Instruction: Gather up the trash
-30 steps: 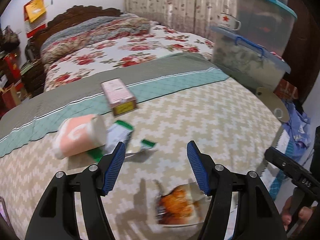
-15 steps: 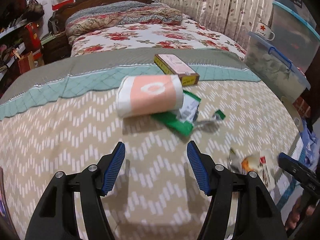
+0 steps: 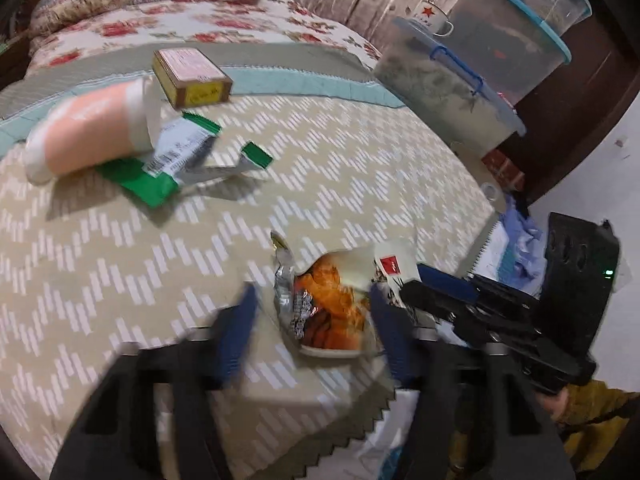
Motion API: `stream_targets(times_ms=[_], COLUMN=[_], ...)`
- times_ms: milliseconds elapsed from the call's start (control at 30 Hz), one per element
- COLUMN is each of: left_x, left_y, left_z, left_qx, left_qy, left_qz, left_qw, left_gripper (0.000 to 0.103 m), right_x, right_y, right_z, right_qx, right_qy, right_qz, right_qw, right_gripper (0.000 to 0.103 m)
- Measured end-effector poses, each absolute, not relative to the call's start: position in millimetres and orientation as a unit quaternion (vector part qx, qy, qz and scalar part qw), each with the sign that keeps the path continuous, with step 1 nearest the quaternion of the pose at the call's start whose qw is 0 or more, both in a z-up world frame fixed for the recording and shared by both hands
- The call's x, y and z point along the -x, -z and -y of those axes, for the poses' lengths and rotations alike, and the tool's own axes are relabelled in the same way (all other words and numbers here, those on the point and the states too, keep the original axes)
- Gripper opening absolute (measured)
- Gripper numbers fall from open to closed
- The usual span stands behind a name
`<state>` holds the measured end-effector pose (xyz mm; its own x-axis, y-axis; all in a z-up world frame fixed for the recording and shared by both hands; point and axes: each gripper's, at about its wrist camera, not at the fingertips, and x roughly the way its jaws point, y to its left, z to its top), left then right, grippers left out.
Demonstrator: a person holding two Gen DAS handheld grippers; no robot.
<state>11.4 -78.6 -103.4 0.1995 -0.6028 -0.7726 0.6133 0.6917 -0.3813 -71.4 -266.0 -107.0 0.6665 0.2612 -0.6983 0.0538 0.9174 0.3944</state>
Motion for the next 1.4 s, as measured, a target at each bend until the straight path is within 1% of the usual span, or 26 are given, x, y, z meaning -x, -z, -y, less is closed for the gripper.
stream_targets(times_ms=[100, 233, 267, 300, 367, 533, 600, 667, 733, 767, 800, 867, 900, 933, 1000, 1233, 1267, 1300, 1333, 1367, 1400], left_x=[-18, -38, -42, -46, -52, -55, -55, -51, -49, -49, -49, -50, -50, -51, -51, -57, -58, -59, -59, -59, -58], left_y=[103, 102, 101, 101, 101, 97, 97, 96, 95, 95, 95, 96, 95, 95, 93, 92, 92, 92, 92, 92, 91], left_z=[67, 24, 15, 1, -17, -50, -57, -62, -66, -69, -71, -75, -77, -78, -82, -95, -96, -98, -97, -97, -96], left_qx=[0.016, 0.052, 0.059, 0.069, 0.081, 0.105, 0.106, 0.102, 0.097, 0.097, 0.099, 0.106, 0.105, 0.104, 0.100, 0.102, 0.106, 0.110, 0.115, 0.118, 0.119], left_qy=[0.392, 0.339, 0.328, 0.310, 0.289, 0.259, 0.256, 0.251, 0.244, 0.241, 0.239, 0.236, 0.231, 0.228, 0.219, 0.191, 0.191, 0.190, 0.195, 0.202, 0.208], left_qz=[-0.496, -0.495, -0.495, -0.494, -0.492, -0.487, -0.485, -0.482, -0.480, -0.479, -0.479, -0.479, -0.479, -0.479, -0.477, -0.470, -0.469, -0.468, -0.466, -0.464, -0.461], left_qw=[0.775, 0.798, 0.803, 0.809, 0.817, 0.828, 0.829, 0.833, 0.837, 0.839, 0.839, 0.839, 0.840, 0.841, 0.846, 0.856, 0.856, 0.856, 0.855, 0.854, 0.854], left_gripper=[0.030, 0.030, 0.030, 0.030, 0.030, 0.030, 0.030, 0.030, 0.030, 0.030, 0.030, 0.030, 0.030, 0.030, 0.030, 0.031, 0.032, 0.035, 0.040, 0.043, 0.049], right_x=[62, 40, 34, 25, 6, -45, -61, -76, -82, -85, -86, -82, -79, -74, -64, -19, -13, -10, -7, -5, -4], right_y=[108, 103, 101, 98, 92, 81, 83, 89, 93, 95, 96, 95, 95, 95, 97, 98, 97, 98, 99, 99, 99], right_z=[266, 262, 260, 258, 247, 204, 187, 172, 166, 164, 162, 159, 158, 158, 161, 161, 162, 164, 165, 168, 170], right_qx=[-0.208, -0.210, -0.209, -0.205, -0.181, -0.080, -0.030, 0.028, 0.057, 0.064, 0.069, 0.081, 0.090, 0.091, 0.071, 0.032, 0.023, 0.016, 0.011, 0.003, -0.007], right_qy=[-0.071, -0.084, -0.087, -0.088, -0.090, -0.120, -0.125, -0.124, -0.123, -0.129, -0.140, -0.148, -0.147, -0.150, -0.158, -0.196, -0.201, -0.200, -0.197, -0.195, -0.193], right_qz=[-0.406, -0.401, -0.398, -0.394, -0.385, -0.394, -0.403, -0.412, -0.418, -0.425, -0.429, -0.423, -0.420, -0.418, -0.419, -0.432, -0.433, -0.435, -0.435, -0.435, -0.434], right_qw=[0.887, 0.888, 0.889, 0.892, 0.900, 0.908, 0.906, 0.902, 0.898, 0.894, 0.890, 0.890, 0.891, 0.891, 0.891, 0.880, 0.879, 0.878, 0.879, 0.879, 0.880], right_gripper=[0.034, 0.036, 0.040, 0.049, 0.065, 0.067, 0.070, 0.070, 0.070, 0.065, 0.048, 0.027, 0.019, 0.017, 0.016, 0.016, 0.018, 0.019, 0.020, 0.029, 0.055])
